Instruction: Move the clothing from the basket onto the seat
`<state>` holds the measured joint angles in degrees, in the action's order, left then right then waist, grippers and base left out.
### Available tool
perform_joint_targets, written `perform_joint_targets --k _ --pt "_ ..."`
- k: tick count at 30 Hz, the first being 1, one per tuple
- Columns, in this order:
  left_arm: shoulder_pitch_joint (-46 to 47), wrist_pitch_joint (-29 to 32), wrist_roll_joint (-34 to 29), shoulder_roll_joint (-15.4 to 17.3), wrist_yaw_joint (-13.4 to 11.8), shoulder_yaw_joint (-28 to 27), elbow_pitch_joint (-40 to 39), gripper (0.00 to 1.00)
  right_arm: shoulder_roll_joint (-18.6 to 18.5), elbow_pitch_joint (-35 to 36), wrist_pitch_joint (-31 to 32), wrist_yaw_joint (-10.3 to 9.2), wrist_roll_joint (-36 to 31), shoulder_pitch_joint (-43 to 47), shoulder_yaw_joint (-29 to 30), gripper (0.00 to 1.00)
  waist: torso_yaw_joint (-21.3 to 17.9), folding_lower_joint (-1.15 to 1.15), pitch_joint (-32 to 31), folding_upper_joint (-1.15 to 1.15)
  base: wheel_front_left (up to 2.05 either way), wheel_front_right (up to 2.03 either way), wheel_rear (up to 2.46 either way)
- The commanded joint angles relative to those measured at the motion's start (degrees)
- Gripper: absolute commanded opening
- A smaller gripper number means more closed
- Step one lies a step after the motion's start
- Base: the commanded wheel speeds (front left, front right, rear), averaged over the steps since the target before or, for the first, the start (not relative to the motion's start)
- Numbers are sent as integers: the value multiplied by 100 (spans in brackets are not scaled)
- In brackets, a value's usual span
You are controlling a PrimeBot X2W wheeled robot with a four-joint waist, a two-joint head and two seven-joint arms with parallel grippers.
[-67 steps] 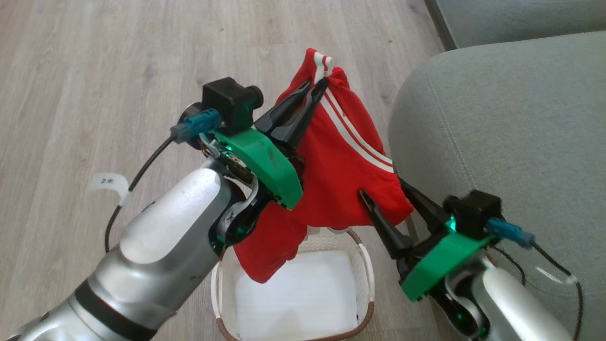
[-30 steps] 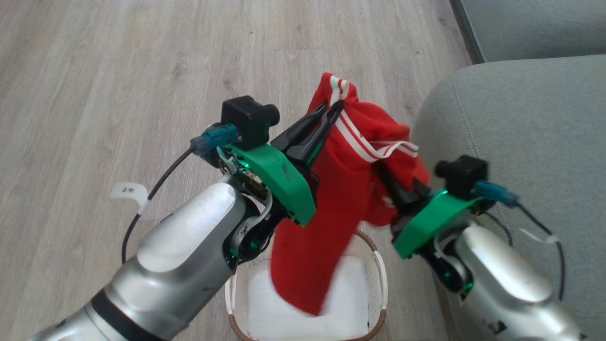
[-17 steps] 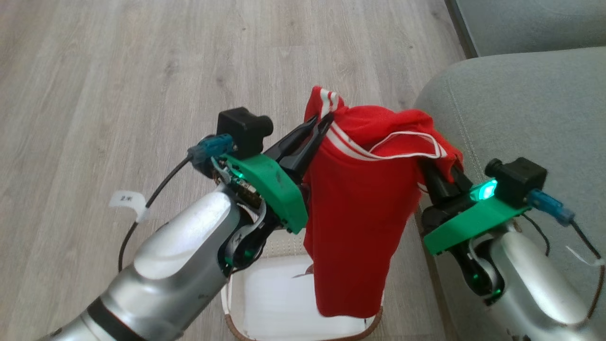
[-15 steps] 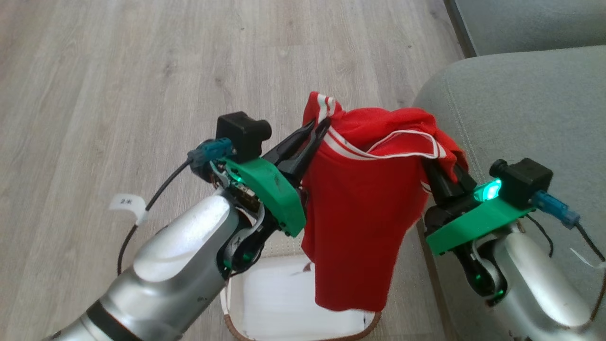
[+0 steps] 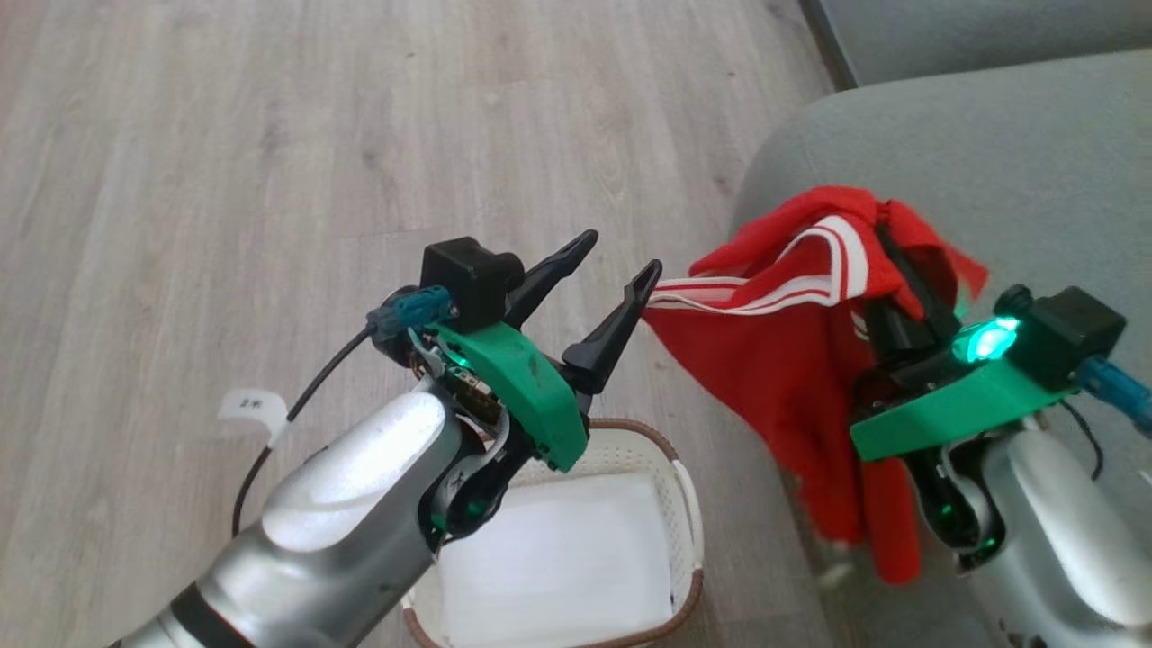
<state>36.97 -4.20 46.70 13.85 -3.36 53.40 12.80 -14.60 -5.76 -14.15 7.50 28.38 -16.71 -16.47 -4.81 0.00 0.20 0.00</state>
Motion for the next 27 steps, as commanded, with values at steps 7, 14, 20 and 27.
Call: perform_joint_targets --k 7,14,20,27 --pt "144 -148 -96 134 -56 -170 -333 100 -160 643 128 -1 -161 -15 214 0 -500 0 56 0 0 0 0" --pt "131 -188 -146 193 -118 -163 -496 100 -207 1151 316 -1 -270 113 433 0 -1040 0 130 0 0 0 0" --pt "142 -194 -200 273 -165 -156 -579 100 -153 1469 402 -1 -308 210 547 0 -1508 0 197 0 0 0 0" --pt "118 -221 -218 295 -214 -141 -637 100 -119 1702 448 -1 -357 313 634 0 -1995 0 256 0 0 0 0"
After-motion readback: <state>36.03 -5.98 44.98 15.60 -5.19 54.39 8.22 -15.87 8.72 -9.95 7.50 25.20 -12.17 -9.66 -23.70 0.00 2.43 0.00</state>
